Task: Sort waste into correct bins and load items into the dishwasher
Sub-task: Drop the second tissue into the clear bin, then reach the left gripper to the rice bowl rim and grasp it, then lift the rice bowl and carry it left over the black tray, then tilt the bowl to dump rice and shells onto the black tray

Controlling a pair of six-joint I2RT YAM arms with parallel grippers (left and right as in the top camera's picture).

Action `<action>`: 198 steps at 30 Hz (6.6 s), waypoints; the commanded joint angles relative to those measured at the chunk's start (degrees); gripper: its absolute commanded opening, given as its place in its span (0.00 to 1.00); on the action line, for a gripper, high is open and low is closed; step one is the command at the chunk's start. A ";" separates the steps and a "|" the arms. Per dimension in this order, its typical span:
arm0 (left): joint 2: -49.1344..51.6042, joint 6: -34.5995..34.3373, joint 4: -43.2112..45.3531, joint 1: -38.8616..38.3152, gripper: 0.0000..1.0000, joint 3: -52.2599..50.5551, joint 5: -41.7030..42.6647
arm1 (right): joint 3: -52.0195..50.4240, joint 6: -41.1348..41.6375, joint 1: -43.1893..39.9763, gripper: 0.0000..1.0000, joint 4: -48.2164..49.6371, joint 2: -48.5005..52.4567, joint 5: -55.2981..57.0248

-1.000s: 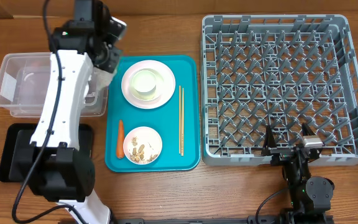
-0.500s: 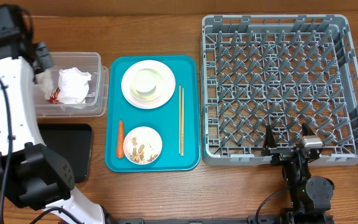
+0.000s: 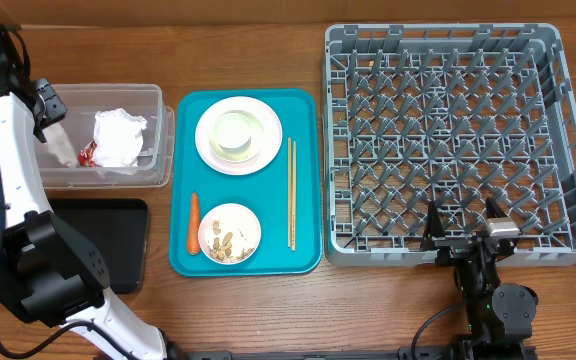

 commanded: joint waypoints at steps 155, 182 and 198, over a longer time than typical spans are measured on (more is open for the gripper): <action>-33.18 -0.52 -10.12 4.35 0.04 -30.71 27.28 | -0.61 -0.04 -0.20 1.00 0.44 -0.63 -0.31; -33.27 1.68 21.55 36.15 0.04 -56.19 64.87 | -0.61 -0.04 -0.20 1.00 0.44 -0.63 -0.31; -33.27 7.67 31.63 41.44 0.04 -62.10 79.32 | -0.61 -0.04 -0.20 1.00 0.44 -0.63 -0.31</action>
